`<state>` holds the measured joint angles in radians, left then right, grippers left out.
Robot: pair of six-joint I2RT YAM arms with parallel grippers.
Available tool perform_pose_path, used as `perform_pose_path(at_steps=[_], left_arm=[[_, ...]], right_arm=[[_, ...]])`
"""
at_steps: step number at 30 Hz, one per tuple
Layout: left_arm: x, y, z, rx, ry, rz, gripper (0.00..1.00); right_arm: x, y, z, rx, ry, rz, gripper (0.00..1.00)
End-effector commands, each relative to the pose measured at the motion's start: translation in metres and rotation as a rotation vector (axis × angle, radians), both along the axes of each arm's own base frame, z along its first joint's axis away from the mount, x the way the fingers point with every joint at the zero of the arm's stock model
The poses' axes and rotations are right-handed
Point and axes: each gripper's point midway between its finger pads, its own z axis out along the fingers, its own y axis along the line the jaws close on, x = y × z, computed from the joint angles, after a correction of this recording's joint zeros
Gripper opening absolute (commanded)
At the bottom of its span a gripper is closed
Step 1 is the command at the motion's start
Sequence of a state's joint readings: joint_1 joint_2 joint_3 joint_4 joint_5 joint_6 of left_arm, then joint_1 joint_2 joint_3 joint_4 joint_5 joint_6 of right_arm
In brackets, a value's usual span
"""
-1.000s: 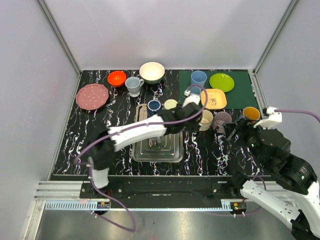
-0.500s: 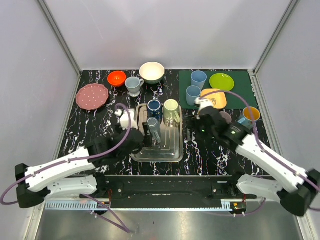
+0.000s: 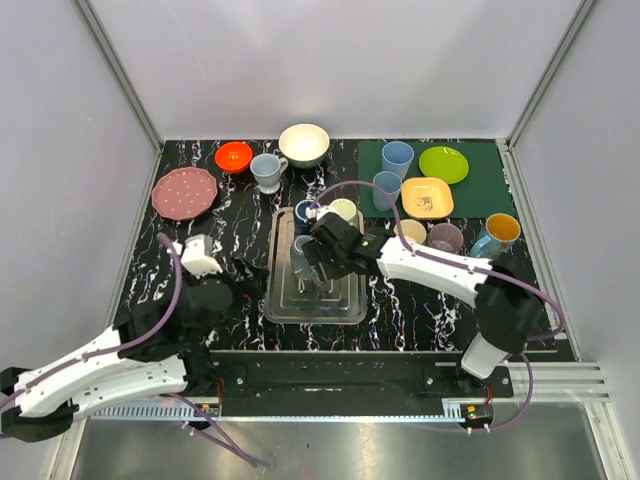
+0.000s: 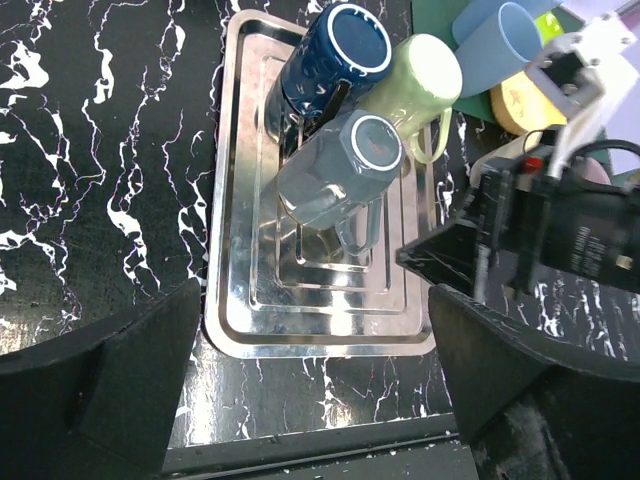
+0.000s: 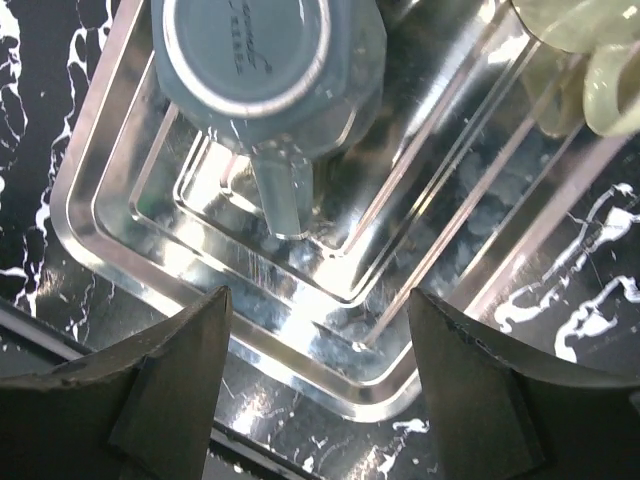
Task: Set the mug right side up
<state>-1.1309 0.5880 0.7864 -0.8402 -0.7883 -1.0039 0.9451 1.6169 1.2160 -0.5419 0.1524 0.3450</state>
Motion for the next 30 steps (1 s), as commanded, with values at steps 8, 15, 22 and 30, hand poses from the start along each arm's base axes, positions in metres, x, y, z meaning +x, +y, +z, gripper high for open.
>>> perform_pose_path(at_steps=[8,15,22,30], left_arm=[[-0.009,0.032,0.005,-0.149,-0.114,0.017,0.99],[-0.011,0.031,-0.002,-0.134,-0.1,-0.002,0.99],[-0.01,0.027,-0.004,-0.094,-0.085,-0.008,0.99],[-0.009,0.025,-0.007,-0.092,-0.07,-0.002,0.99]], right_arm=[[0.042,0.053,-0.008,0.006,-0.04,0.025,0.73],[0.055,0.052,-0.027,-0.051,-0.048,-0.01,0.61],[0.057,0.051,-0.033,-0.066,-0.044,-0.017,0.21],[0.045,0.041,0.002,0.009,-0.066,-0.022,0.0]])
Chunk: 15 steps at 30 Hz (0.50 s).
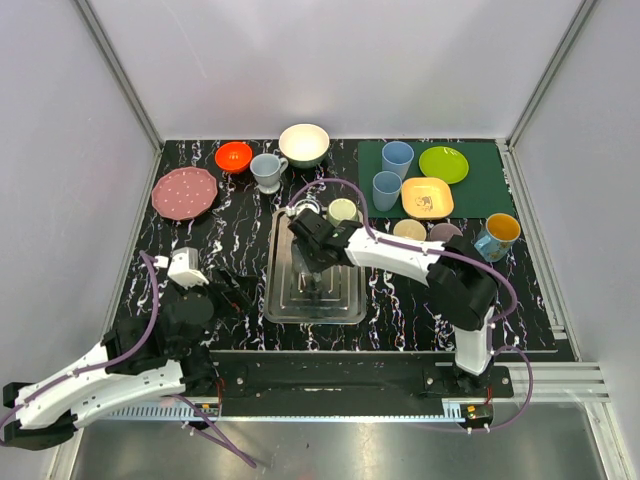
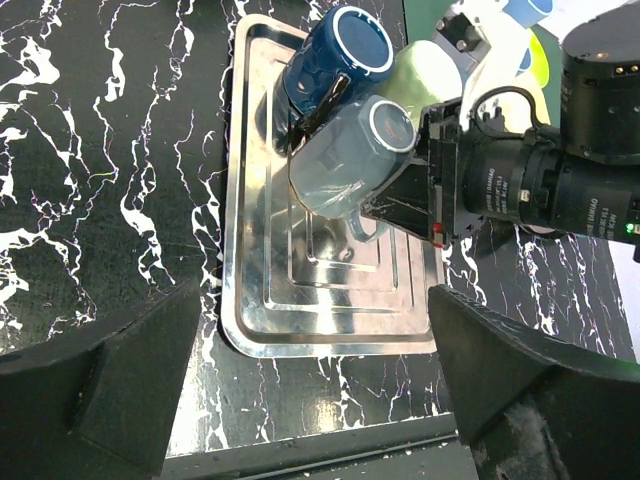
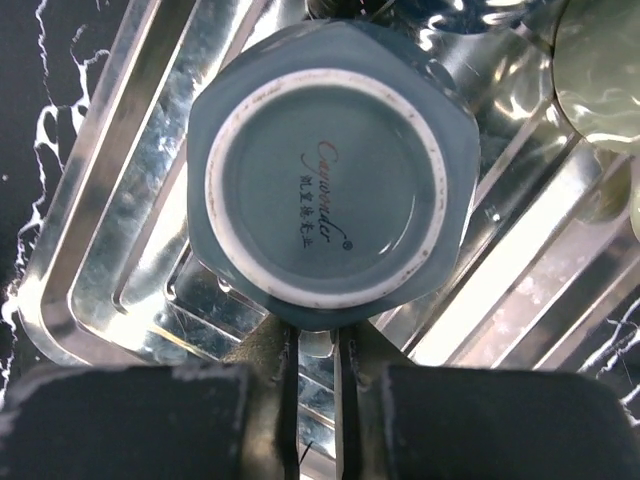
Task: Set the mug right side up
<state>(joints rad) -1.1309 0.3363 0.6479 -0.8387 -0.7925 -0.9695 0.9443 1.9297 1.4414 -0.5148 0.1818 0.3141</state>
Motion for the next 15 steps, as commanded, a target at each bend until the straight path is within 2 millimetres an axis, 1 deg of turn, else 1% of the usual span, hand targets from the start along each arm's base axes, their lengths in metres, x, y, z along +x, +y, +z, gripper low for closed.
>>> perform_pose_path(at_steps=[1,2,3,4,5,6,7,8,9,10,11,12,13,14,15], left_arm=[[0.002,-0.002,0.009,-0.028,-0.013,0.007,0.99],[0.002,-0.002,0.01,-0.027,-0.016,0.006,0.98],[0.003,-0.004,0.012,-0.038,-0.022,0.005,0.98],[0.003,-0.005,0.013,-0.044,-0.023,0.003,0.98],[0.003,-0.005,0.013,-0.046,-0.025,0.001,0.98],[0.004,-0.008,0.017,-0.068,-0.036,-0.002,0.98],[0.003,-0.011,0.017,-0.074,-0.033,-0.013,0.98],[0.003,-0.013,0.018,-0.079,-0.037,-0.023,0.98],[0.004,-0.019,0.023,-0.11,-0.05,-0.032,0.98],[0.003,-0.025,0.021,-0.12,-0.045,-0.06,0.98],[0.002,-0.031,0.022,-0.129,-0.05,-0.084,0.98],[0.003,-0.042,0.032,-0.183,-0.076,-0.109,0.98],[-0.002,-0.054,0.029,-0.204,-0.07,-0.167,0.99],[-0.003,-0.062,0.032,-0.232,-0.083,-0.201,0.99],[-0.004,-0.076,0.053,-0.328,-0.135,-0.242,0.99]], right_arm=[[-0.001,-0.008,0.05,0.107,-0.074,-0.032,0.0],[-0.005,-0.007,0.06,0.144,-0.077,-0.027,0.0],[-0.009,-0.009,0.089,0.218,-0.114,-0.025,0.0],[-0.016,-0.01,0.093,0.269,-0.111,-0.021,0.0],[-0.019,-0.011,0.104,0.312,-0.12,-0.02,0.0],[-0.025,-0.016,0.13,0.379,-0.147,-0.021,0.0],[-0.031,-0.018,0.133,0.414,-0.133,-0.029,0.0],[-0.037,-0.019,0.141,0.458,-0.121,-0.02,0.0],[-0.043,-0.025,0.165,0.53,-0.143,-0.018,0.0],[-0.049,-0.024,0.17,0.593,-0.125,-0.017,0.0],[-0.054,-0.025,0.181,0.652,-0.12,-0.004,0.0],[-0.057,-0.036,0.206,0.74,-0.152,-0.006,0.0],[-0.063,-0.035,0.216,0.837,-0.136,0.007,0.0],[-0.067,-0.038,0.228,0.906,-0.143,0.02,0.0],[-0.07,-0.051,0.252,0.999,-0.185,0.026,0.0]])
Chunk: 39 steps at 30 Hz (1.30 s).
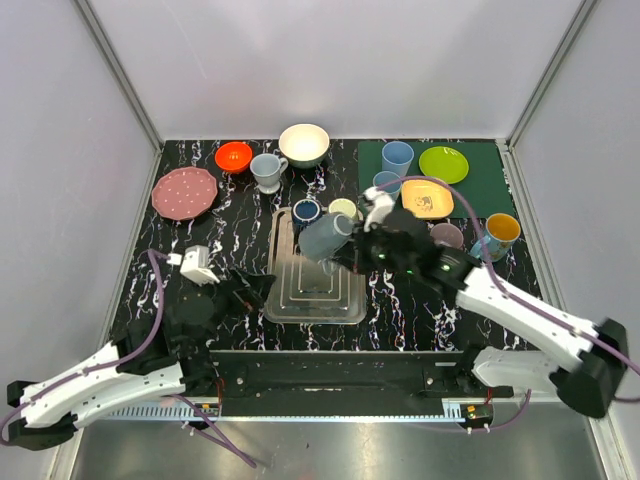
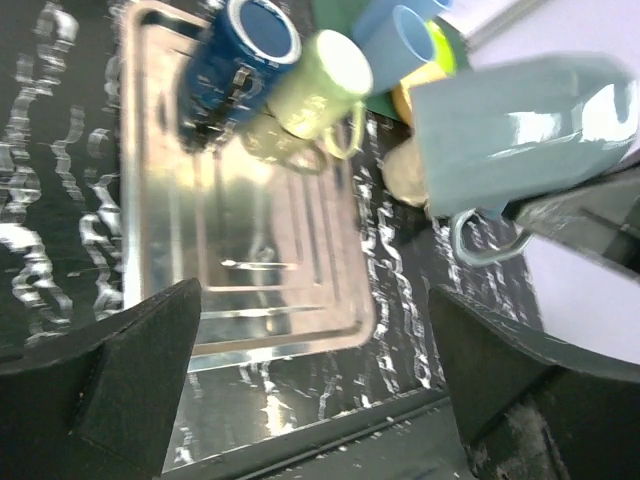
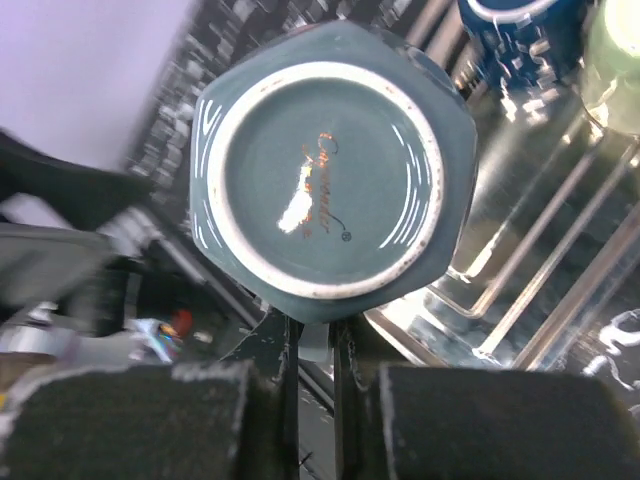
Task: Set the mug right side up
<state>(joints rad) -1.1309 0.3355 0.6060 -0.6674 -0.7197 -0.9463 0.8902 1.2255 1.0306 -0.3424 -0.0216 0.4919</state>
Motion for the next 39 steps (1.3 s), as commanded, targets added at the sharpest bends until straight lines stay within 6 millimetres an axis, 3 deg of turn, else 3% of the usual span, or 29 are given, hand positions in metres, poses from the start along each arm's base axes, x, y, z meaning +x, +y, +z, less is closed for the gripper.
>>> perform_pose_path(at_steps=[1,2,3,5,6,8,11,17,21,27,32,39], left_arm=[[-0.014,-0.062,0.036,-0.249,-0.106,-0.253,0.99],[-0.018,-0.071,0.042,-0.291,-0.132,-0.296,0.99],[-0.021,-0.08,0.067,-0.402,-0.197,-0.334,0.99],[-0.03,-0.094,0.069,-0.47,-0.22,-0.417,0.99],[-0.034,-0.097,0.088,-0.545,-0.273,-0.441,0.99],[-0.038,-0.107,0.089,-0.56,-0.286,-0.487,0.99],[-0.045,-0.116,0.118,-0.637,-0.373,-0.552,0.99],[-0.037,-0.134,0.134,-0.65,-0.39,-0.57,0.99],[-0.026,-0.144,0.134,-0.658,-0.381,-0.581,0.98],[-0.015,-0.146,0.149,-0.767,-0.4,-0.622,0.86],[-0.021,-0.149,0.176,-0.859,-0.449,-0.712,0.69],[-0.034,-0.165,0.182,-0.872,-0.439,-0.848,0.51]], right_arm=[[-0.014,0.001,0.115,0.552,-0.127,0.074,0.0],[-0.018,-0.003,0.124,0.599,-0.133,0.089,0.0],[-0.024,-0.01,0.136,0.648,-0.149,0.1,0.0],[-0.034,-0.017,0.151,0.734,-0.155,0.128,0.0],[-0.037,-0.018,0.155,0.758,-0.156,0.138,0.0],[-0.046,-0.021,0.165,0.82,-0.157,0.171,0.0],[-0.055,-0.023,0.174,0.894,-0.147,0.208,0.0],[-0.064,-0.025,0.176,0.923,-0.124,0.235,0.0],[-0.071,-0.027,0.176,0.925,-0.115,0.26,0.0],[-0.074,-0.028,0.166,0.906,-0.097,0.262,0.0],[-0.076,-0.027,0.159,0.898,-0.081,0.264,0.0],[-0.075,-0.029,0.157,0.877,-0.089,0.252,0.0]])
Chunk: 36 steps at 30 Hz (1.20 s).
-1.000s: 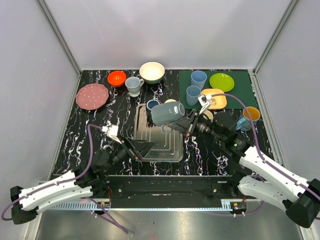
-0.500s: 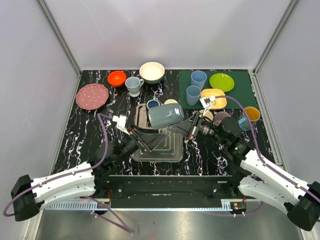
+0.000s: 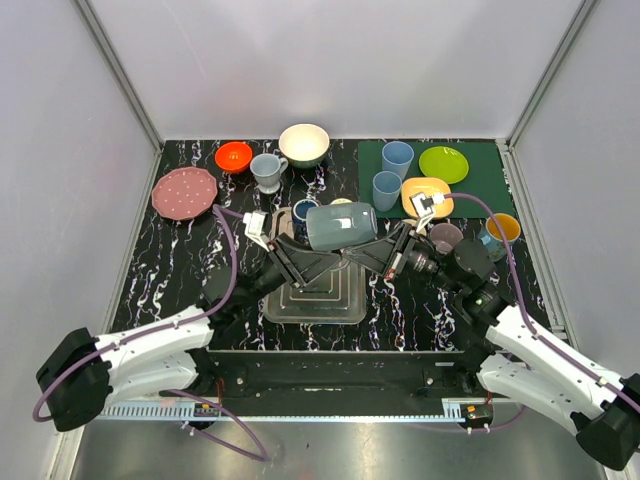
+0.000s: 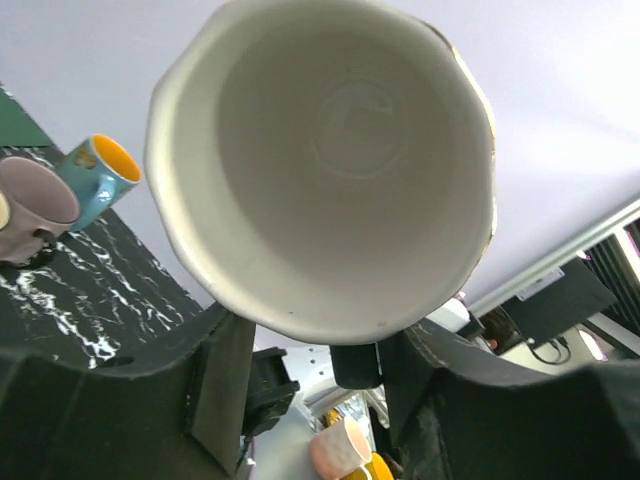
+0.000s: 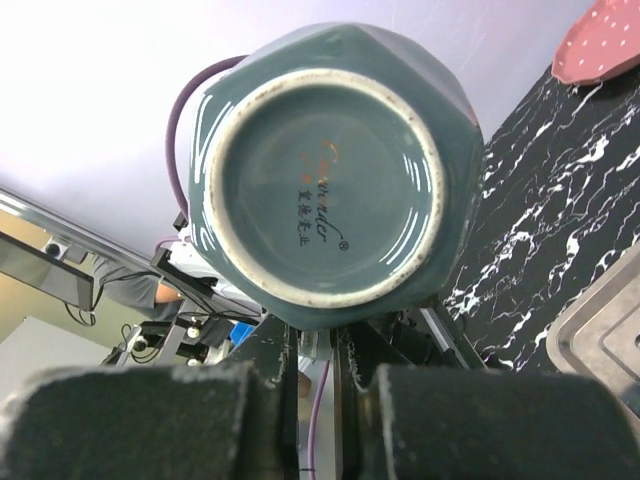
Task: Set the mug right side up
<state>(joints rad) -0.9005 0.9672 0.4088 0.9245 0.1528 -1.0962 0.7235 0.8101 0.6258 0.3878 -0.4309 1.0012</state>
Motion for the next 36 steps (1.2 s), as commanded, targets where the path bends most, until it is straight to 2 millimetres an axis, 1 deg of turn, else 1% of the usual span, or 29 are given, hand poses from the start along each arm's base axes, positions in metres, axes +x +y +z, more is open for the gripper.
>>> perform_pose_path(at_steps=[1,2,4,5,7,10,11,12,13,14,15,16,17,18,19,20,21,23,25,26,28,29,30,31,32,33,34,35,36], left_arm=[[-0.034,0.008,0.074,-0.199,-0.174,-0.139,0.47],[-0.034,0.008,0.073,-0.198,-0.173,-0.138,0.38],[-0.035,0.008,0.074,-0.201,-0.174,-0.138,0.31],[-0.035,0.009,0.076,-0.203,-0.179,-0.14,0.26],[-0.037,0.009,0.078,-0.207,-0.187,-0.142,0.0],[-0.037,0.009,0.078,-0.193,-0.191,-0.144,0.0],[-0.037,0.008,0.08,-0.182,-0.192,-0.145,0.0],[-0.035,0.006,0.077,-0.153,-0.203,-0.129,0.0],[-0.029,0.002,0.065,-0.097,-0.165,-0.116,0.0],[-0.026,0.004,0.065,-0.083,-0.166,-0.089,0.0],[-0.023,0.004,0.06,-0.047,-0.175,-0.062,0.0],[-0.016,0.001,0.044,0.035,-0.131,-0.04,0.0],[-0.01,0.006,0.043,0.065,-0.126,0.012,0.0],[-0.003,0.008,0.036,0.131,-0.145,0.057,0.0],[0.004,0.008,0.019,0.235,-0.097,0.085,0.0],[0.011,0.013,0.016,0.272,-0.093,0.131,0.0],[0.016,0.016,0.008,0.329,-0.108,0.166,0.0],[0.026,0.02,-0.01,0.442,-0.067,0.21,0.0],[0.035,0.022,-0.023,0.534,-0.047,0.25,0.0],[0.042,0.019,-0.034,0.584,-0.025,0.27,0.0],[0.047,0.015,-0.039,0.671,-0.018,0.283,0.0],[0.051,0.005,-0.054,0.746,-0.004,0.299,0.0],[0.053,0.002,-0.059,0.806,-0.013,0.316,0.0],[0.053,0.0,-0.053,0.862,-0.012,0.333,0.0],[0.056,-0.008,-0.07,0.952,0.003,0.365,0.0],[0.056,-0.012,-0.074,0.997,-0.006,0.362,0.0],[0.055,-0.018,-0.069,1.023,-0.01,0.357,0.0],[0.052,-0.027,-0.084,1.083,-0.014,0.352,0.0],[0.051,-0.033,-0.086,1.105,-0.021,0.345,0.0]], right_arm=[[-0.017,-0.002,0.027,0.057,-0.104,0.052,0.0],[-0.016,-0.001,0.028,0.054,-0.105,0.05,0.0],[-0.014,0.0,0.023,0.031,-0.102,0.049,0.0],[-0.013,0.001,0.021,0.023,-0.101,0.048,0.0],[-0.012,0.002,0.014,-0.004,-0.091,0.046,0.0],[-0.01,0.003,0.004,-0.051,-0.085,0.047,0.0],[-0.007,0.003,-0.003,-0.092,-0.075,0.031,0.0],[-0.006,0.002,-0.005,-0.118,-0.073,0.024,0.08],[-0.005,-0.001,-0.006,-0.141,-0.074,0.009,0.34],[0.001,-0.006,-0.01,-0.2,-0.069,-0.04,0.43],[0.004,-0.012,-0.011,-0.228,-0.069,-0.077,0.53],[0.004,-0.02,-0.01,-0.253,-0.072,-0.111,0.58],[0.012,-0.033,-0.015,-0.322,-0.064,-0.194,0.66],[0.015,-0.043,-0.016,-0.353,-0.059,-0.241,0.68],[0.015,-0.055,-0.012,-0.373,-0.064,-0.294,0.7],[0.013,-0.068,-0.015,-0.435,-0.07,-0.327,0.7],[0.019,-0.081,-0.015,-0.465,-0.069,-0.399,0.72],[0.016,-0.105,-0.013,-0.517,-0.075,-0.474,0.73],[0.018,-0.126,-0.009,-0.546,-0.075,-0.566,0.75],[0.016,-0.135,-0.01,-0.572,-0.066,-0.591,0.76],[0.02,-0.152,-0.01,-0.602,-0.053,-0.672,0.77],[0.02,-0.162,-0.01,-0.629,-0.043,-0.708,0.77],[0.02,-0.165,-0.011,-0.644,-0.037,-0.72,0.77],[0.021,-0.169,-0.012,-0.656,-0.031,-0.735,0.77],[0.02,-0.175,-0.012,-0.673,-0.023,-0.757,0.77],[0.02,-0.177,-0.012,-0.683,-0.022,-0.762,0.77],[0.02,-0.18,-0.01,-0.683,-0.025,-0.77,0.77],[0.02,-0.183,-0.009,-0.692,-0.028,-0.784,0.77],[0.019,-0.185,-0.007,-0.694,-0.03,-0.79,0.77]])
